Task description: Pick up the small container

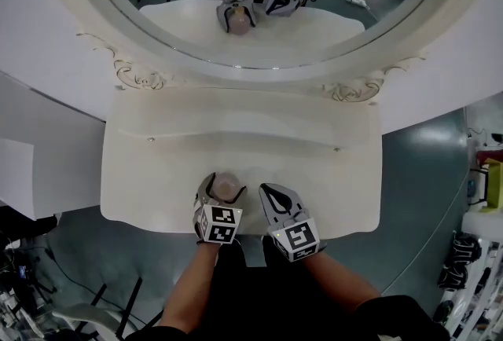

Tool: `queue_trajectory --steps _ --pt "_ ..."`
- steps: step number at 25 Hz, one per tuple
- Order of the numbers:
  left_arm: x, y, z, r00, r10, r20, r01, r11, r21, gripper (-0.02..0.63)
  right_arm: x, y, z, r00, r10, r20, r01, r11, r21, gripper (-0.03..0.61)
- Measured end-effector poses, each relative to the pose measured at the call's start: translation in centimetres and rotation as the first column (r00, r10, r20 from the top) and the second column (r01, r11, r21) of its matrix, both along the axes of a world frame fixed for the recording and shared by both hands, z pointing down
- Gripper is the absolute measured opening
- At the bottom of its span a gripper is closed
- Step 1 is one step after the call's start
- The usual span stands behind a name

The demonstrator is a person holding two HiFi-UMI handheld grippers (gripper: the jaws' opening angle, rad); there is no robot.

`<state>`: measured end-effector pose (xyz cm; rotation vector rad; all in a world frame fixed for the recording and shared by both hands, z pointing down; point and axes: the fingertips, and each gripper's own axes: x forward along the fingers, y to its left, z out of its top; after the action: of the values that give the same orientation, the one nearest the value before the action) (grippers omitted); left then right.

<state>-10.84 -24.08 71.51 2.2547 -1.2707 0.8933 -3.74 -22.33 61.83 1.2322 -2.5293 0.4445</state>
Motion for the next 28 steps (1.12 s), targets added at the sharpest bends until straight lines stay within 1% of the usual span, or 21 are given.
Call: queue_trajectory --steps 6,9,13,17,21,28 --pt "-0.1 0.2 -0.3 1.0 0.002 0.009 -0.002 0.999 0.036 0.399 0.3 0.3 0.0 1.0 0.011 0.003 -0.011 1.0 0.002 -0.005" --pt "-0.1 0.2 -0.6 1.0 -0.004 -0.005 0.004 0.998 0.055 0.399 0.5 0.5 0.0 1.0 0.013 0.005 -0.013 1.0 0.003 -0.005" --pt "-0.5 0.0 -2.2 1.0 -0.018 -0.019 0.02 0.995 0.1 0.399 0.5 0.5 -0.2 1.0 0.014 0.003 -0.014 1.0 0.012 -0.005" --pt "-0.7 -0.1 -4.7 0.999 -0.023 -0.032 0.028 0.989 0.147 0.399 0.6 0.5 -0.6 1.0 0.016 0.001 -0.016 1.0 0.022 -0.005" --pt "-1.0 -0.2 -7.7 0.999 -0.032 -0.044 0.04 0.977 0.208 0.399 0.4 0.2 -1.3 1.0 0.011 0.006 -0.011 0.999 0.043 -0.005" --pt "-1.2 -0.5 -14.0 0.997 -0.029 -0.074 0.05 0.949 0.311 0.399 -0.1 -0.5 -3.2 1.0 0.014 0.015 -0.015 0.996 0.087 -0.005"
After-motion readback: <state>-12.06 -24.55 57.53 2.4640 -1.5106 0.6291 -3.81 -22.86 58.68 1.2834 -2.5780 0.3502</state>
